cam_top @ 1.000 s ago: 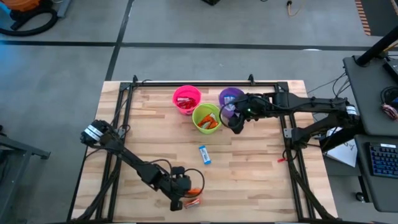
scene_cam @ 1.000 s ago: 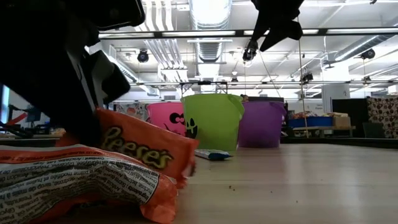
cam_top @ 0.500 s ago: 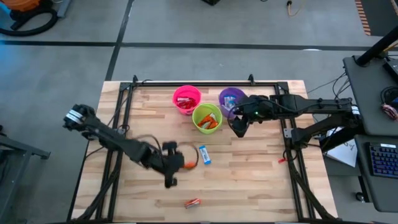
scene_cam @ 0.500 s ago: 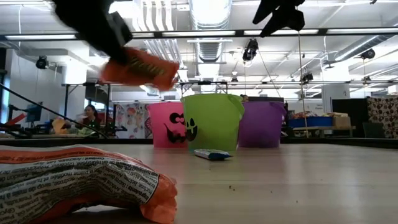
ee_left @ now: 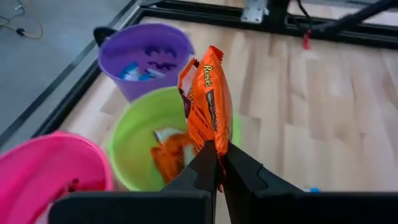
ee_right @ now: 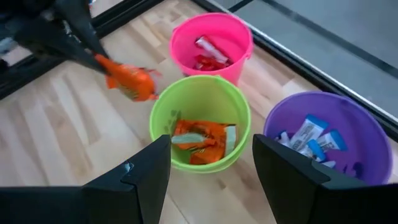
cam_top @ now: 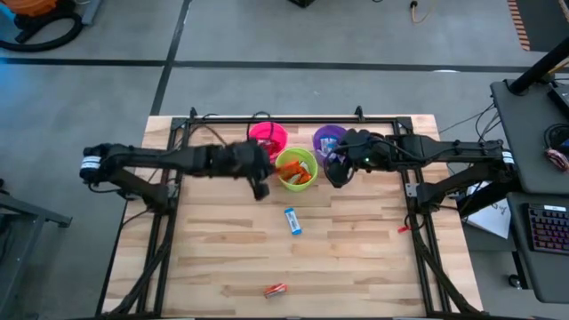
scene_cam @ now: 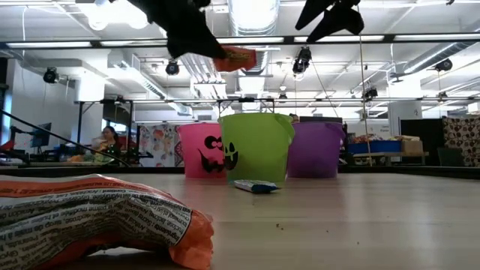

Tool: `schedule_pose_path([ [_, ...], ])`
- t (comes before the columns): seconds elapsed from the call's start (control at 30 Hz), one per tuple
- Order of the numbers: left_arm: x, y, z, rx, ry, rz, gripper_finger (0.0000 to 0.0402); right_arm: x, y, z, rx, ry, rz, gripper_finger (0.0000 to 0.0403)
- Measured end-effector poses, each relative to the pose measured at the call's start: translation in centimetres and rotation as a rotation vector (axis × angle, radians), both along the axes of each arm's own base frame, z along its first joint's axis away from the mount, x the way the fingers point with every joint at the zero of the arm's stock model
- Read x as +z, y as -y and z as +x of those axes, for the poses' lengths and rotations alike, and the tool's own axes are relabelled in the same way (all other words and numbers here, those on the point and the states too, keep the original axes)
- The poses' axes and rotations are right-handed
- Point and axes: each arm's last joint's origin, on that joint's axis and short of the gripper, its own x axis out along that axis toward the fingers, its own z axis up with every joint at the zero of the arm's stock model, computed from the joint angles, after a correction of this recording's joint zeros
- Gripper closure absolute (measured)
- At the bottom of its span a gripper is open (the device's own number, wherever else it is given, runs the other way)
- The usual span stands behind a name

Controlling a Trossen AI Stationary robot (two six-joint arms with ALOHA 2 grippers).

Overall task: Sort candy
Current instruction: Put the orange candy into the green bin, then put the blue candy into the violet bin

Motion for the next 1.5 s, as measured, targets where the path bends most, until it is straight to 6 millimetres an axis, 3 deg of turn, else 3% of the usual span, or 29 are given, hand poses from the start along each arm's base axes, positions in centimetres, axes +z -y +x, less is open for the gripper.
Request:
schedule_pose_path([
  [0.13,-0.6,-2.6,0.2,-0.001,-0.023,-0.001,0.0402,0.0,0.3,0.0,-0.066,0.015,-0.001,0.0186],
  [0.3,-1.5,-4.0,0.5,-0.043,-0.062,0.03,0.0401,0.1,1.1,-0.1,-0.134,0.034,-0.002,0.0186],
  [0.6,-3.8,-4.8,1.9,-0.053,-0.123,0.01,0.0401,0.1,2.9,-0.3,-0.229,0.052,0.017,0.0186],
  [0.83,-3.9,-4.8,2.1,-0.046,-0.115,0.002,0.0399,0.1,3.4,-0.4,-0.266,0.071,0.049,0.0186],
  [1.13,-3.8,-4.8,2.1,-0.042,-0.111,0.005,0.0315,0.1,3.2,-0.3,-0.272,0.095,0.116,0.0186],
  [1.27,-2.8,-4.7,1.8,-0.047,-0.1,0.018,0.0282,0.0,3.0,-0.2,-0.258,0.118,0.224,0.0186],
  [1.5,2.8,-4.4,0.2,-0.061,0.027,0.078,0.0265,-0.7,1.9,0.4,-0.187,0.093,0.502,0.0187],
])
